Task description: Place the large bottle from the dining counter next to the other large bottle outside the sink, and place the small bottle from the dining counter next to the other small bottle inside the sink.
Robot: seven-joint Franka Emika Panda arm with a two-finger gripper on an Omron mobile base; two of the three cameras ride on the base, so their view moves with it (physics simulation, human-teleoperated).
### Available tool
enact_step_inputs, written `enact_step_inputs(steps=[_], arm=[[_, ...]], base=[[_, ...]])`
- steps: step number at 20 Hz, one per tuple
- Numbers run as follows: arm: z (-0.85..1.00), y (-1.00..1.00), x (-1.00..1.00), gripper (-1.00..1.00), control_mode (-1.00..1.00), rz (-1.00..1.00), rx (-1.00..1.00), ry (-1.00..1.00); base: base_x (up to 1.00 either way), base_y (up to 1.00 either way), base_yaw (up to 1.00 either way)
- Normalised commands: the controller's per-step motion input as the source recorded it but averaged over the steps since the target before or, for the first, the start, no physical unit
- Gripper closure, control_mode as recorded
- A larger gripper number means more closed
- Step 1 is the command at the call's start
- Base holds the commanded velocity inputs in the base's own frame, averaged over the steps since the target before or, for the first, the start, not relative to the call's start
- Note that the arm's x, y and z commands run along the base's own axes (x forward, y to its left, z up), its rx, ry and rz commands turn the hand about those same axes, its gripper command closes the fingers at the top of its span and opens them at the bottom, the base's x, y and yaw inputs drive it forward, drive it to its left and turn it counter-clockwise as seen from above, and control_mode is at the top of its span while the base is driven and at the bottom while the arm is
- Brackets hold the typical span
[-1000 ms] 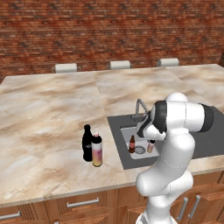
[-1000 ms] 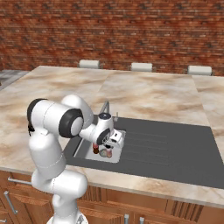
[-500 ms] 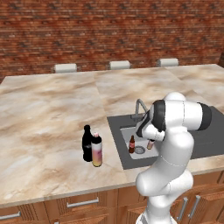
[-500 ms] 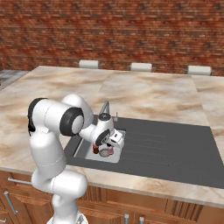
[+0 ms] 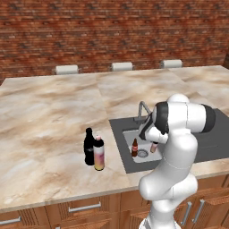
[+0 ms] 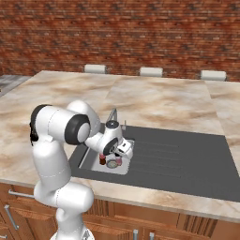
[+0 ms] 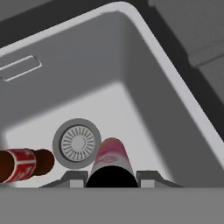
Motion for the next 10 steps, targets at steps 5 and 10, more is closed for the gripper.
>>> enact_step_inputs(steps=[5, 10], arm=[[-0.09, 0.13, -0.08, 1.0, -1.0, 0.0, 0.0, 0.03], [-0.19, 0.06, 0.0, 1.0, -1.0, 0.0, 0.0, 0.02]], base=[[0.0, 0.0, 0.0], [0.0, 0.0, 0.0]])
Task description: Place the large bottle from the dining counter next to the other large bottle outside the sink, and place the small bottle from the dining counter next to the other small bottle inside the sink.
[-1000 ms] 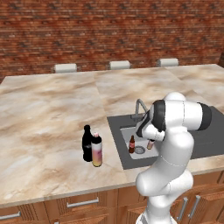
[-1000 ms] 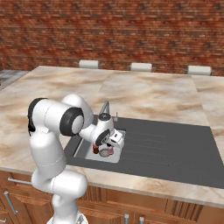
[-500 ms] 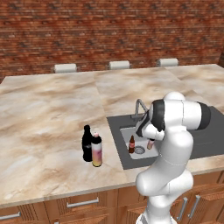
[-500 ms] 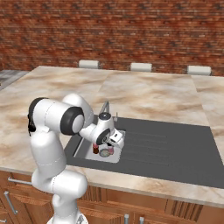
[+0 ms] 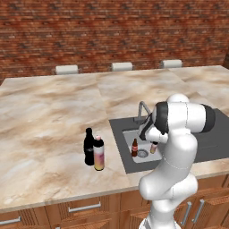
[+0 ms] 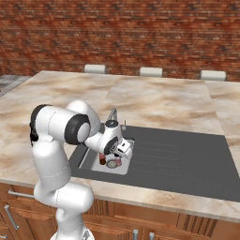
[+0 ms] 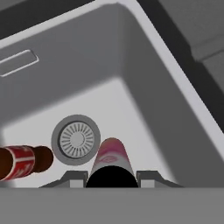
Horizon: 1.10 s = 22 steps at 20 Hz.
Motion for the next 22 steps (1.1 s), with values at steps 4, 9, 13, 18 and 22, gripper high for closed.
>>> enact_step_inputs(steps=[4, 9, 13, 18, 22], arm=[[-0.16, 0.25, -0.08, 1.0, -1.0, -0.01, 0.0, 0.0], [-0.01, 0.26, -0.11, 1.0, -1.0, -0.02, 0.0, 0.01], [-0.17, 0.04, 0.0, 1.0, -1.0, -0.02, 0.0, 0.01], [-0.36, 0.0, 0.0, 1.0, -1.0, -0.02, 0.0, 0.0], [-0.34, 0.0, 0.02, 1.0, -1.0, -0.01, 0.0, 0.0]], base=[[0.0, 0.0, 0.0], [0.0, 0.0, 0.0], [0.0, 0.0, 0.0], [0.0, 0.0, 0.0], [0.0, 0.0, 0.0]])
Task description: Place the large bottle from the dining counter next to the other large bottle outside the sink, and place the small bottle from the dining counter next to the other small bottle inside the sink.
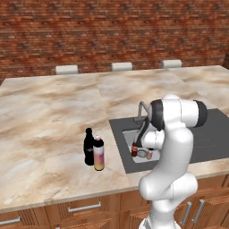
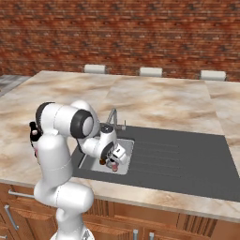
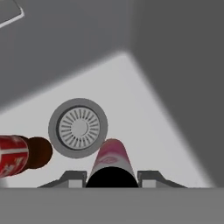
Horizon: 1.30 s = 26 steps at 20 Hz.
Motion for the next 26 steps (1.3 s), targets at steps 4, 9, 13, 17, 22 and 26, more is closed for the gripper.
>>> enact_step_inputs(steps=[4, 9, 13, 17, 22, 26], arm=[[-0.31, -0.02, 0.05, 1.0, -1.0, 0.0, 0.02, 0.0], [-0.3, -0.05, 0.03, 1.0, -1.0, 0.0, 0.02, -0.01], [-0.44, -0.26, -0.22, 1.0, -1.0, 0.0, 0.02, 0.0], [-0.49, -0.21, -0.2, 1.0, -1.0, 0.0, 0.01, 0.0], [-0.52, -0.02, -0.07, -1.0, -1.0, 0.0, 0.0, 0.0], [-0.4, -0.13, -0.11, -1.0, -1.0, 0.0, 0.01, 0.0]], base=[[0.0, 0.0, 0.0], [0.0, 0.0, 0.0], [0.0, 0.0, 0.0], [0.0, 0.0, 0.0], [0.0, 0.0, 0.0], [0.0, 0.0, 0.0]])
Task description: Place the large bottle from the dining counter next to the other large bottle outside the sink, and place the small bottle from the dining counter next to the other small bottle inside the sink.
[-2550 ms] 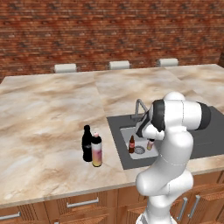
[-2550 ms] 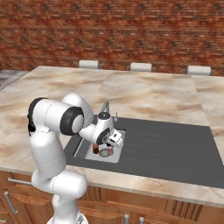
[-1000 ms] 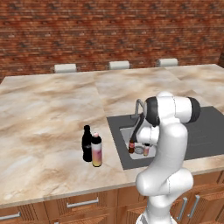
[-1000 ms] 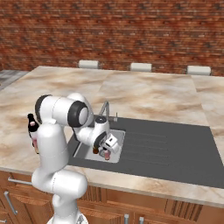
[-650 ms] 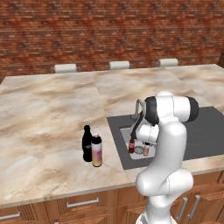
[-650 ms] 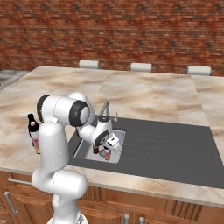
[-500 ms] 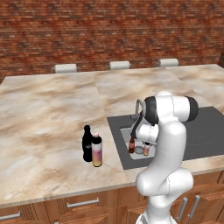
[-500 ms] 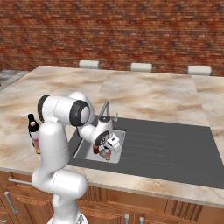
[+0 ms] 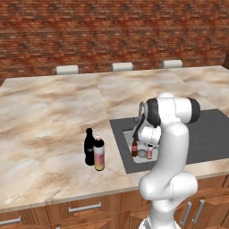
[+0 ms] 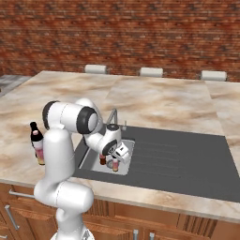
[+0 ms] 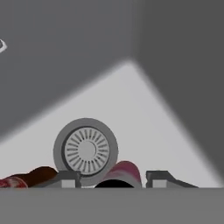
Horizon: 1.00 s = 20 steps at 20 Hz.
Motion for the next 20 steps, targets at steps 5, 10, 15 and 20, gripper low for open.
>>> enact_step_inputs(steps=[5, 10, 15, 20], arm=[[-0.32, -0.21, -0.16, -1.0, -1.0, 0.0, 0.02, 0.0], [-0.17, -0.19, -0.26, -1.0, -1.0, 0.0, 0.03, 0.0], [-0.1, -0.16, -0.27, -1.0, -1.0, 0.0, 0.03, 0.0], [-0.02, -0.16, -0.27, -1.0, -1.0, 0.0, 0.03, 0.0]], base=[[0.0, 0.0, 0.0], [0.0, 0.0, 0.0], [0.0, 0.0, 0.0], [0.0, 0.0, 0.0]])
